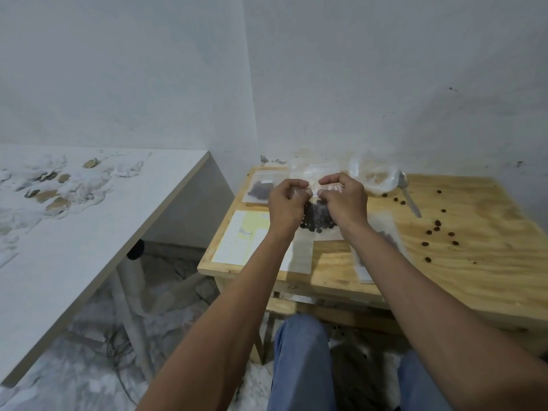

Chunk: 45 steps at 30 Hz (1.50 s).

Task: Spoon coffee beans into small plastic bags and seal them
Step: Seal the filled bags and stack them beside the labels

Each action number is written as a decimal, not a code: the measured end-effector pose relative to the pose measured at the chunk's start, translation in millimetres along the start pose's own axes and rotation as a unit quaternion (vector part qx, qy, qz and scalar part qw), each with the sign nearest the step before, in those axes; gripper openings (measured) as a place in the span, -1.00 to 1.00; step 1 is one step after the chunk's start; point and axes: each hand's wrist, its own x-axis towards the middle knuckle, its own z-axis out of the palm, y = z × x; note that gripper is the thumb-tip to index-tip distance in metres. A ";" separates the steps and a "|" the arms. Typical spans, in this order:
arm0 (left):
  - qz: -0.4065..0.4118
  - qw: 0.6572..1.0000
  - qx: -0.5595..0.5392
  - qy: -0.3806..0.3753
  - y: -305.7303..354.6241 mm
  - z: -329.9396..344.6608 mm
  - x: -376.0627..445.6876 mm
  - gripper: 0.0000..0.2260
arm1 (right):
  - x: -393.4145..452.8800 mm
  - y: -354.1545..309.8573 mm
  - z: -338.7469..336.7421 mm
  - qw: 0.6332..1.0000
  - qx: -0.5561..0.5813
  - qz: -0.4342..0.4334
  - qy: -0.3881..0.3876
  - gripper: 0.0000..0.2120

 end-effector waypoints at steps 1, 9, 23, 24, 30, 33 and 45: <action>0.000 1.000 0.004 -0.012 -2.0 -1.9 1.0 -0.84 | 0.5 1.5 1.3 1.000 0.002 0.007 0.003 -0.82; 0.011 0.998 0.051 0.042 -17.8 -33.7 39.1 -0.69 | 25.6 7.8 34.7 0.994 -0.047 0.021 -0.092 -0.69; -0.019 0.949 0.314 -0.008 -47.6 -90.2 148.0 -0.62 | 92.4 20.8 140.0 0.946 -0.285 0.006 -0.154 -0.51; -0.034 0.946 0.322 -0.016 -52.8 -90.9 150.2 -0.64 | 92.4 23.7 142.0 0.928 -0.333 0.006 -0.166 -0.52; -0.002 0.929 0.369 0.031 -55.1 -85.7 147.8 -0.75 | 94.5 27.0 132.6 0.911 -0.363 0.007 -0.197 -0.45; 0.061 0.908 0.409 0.075 -40.8 -68.7 134.7 -0.81 | 89.9 18.3 110.4 0.944 -0.302 -0.015 -0.134 -0.58; -0.103 0.876 0.407 -0.235 27.9 61.1 -4.0 -0.62 | 29.0 -8.0 -88.4 0.886 -0.450 0.099 -0.056 -0.75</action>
